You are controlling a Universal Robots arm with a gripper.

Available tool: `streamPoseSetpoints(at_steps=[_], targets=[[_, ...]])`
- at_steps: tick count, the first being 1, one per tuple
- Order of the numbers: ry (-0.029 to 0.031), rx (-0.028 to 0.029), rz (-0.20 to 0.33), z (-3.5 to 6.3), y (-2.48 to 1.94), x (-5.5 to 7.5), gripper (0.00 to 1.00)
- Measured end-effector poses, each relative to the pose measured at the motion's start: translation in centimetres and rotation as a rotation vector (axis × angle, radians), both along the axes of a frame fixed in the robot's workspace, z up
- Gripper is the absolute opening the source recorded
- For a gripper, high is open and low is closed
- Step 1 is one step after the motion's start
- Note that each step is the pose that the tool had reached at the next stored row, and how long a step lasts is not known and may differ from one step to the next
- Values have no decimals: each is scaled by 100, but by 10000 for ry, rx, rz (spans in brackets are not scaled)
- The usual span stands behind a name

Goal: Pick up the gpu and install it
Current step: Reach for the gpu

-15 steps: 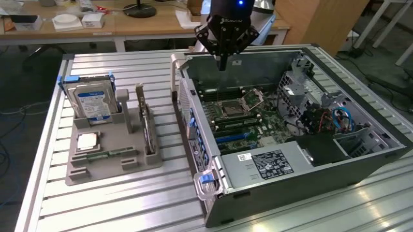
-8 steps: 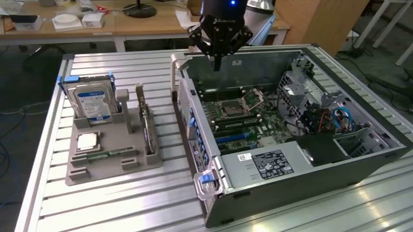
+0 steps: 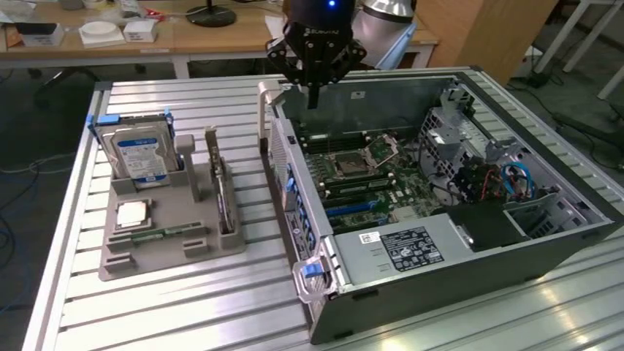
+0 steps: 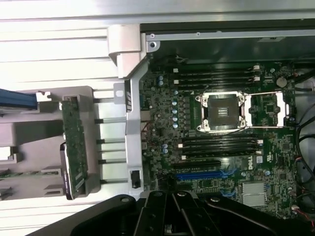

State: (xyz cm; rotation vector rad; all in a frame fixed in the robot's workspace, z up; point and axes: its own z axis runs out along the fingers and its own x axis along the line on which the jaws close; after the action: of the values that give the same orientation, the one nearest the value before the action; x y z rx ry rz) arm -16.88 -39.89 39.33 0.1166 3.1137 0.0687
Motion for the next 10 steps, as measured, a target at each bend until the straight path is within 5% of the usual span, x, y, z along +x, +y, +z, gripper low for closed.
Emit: streamPoseSetpoints(at_steps=[10], targets=[[-1,1,0,-2,0,-262,10]])
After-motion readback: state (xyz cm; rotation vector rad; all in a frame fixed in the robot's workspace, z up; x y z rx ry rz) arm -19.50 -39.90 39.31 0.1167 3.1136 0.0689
